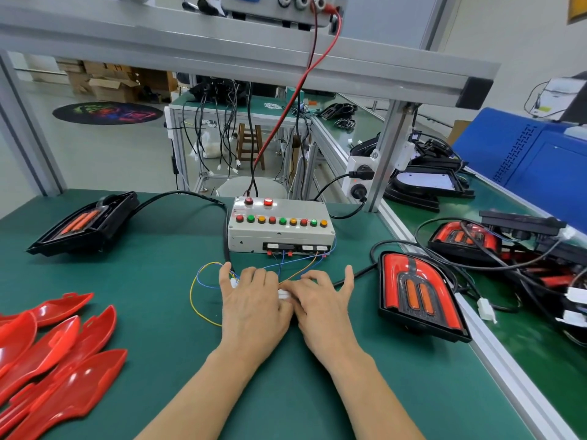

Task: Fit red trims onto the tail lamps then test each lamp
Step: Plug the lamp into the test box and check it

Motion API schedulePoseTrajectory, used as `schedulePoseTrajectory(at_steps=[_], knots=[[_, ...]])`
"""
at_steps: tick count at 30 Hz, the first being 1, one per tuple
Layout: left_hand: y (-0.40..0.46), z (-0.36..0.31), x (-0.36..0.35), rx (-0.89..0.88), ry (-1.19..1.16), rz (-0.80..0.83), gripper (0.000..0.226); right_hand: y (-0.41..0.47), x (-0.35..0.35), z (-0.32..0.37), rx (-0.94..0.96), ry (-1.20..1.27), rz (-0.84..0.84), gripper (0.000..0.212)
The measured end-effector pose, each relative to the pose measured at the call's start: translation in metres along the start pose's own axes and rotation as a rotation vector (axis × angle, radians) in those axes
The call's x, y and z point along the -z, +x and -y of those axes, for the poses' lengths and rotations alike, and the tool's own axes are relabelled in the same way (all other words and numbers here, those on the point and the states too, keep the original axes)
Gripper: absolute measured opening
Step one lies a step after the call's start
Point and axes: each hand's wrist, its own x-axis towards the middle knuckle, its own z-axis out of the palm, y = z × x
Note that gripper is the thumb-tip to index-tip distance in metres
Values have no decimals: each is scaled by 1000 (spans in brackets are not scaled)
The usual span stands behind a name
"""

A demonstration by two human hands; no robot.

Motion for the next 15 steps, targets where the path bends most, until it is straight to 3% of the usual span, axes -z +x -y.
schedulePoseTrajectory(at_steps=[6,9,12,15], knots=[[2,8,3,-16,27,25,26,-1,2,-3,-2,3,-36,18],[-1,11,1,-18,53,25,4,-1,4,-5,-29,-5,-63,14],[-2,15,-2,52,57,91,14,-3,7,-7,-54,-25,-43,11],[-1,18,-3,89,-3,77,20,-7,10,-8,-55,-99,33,26]])
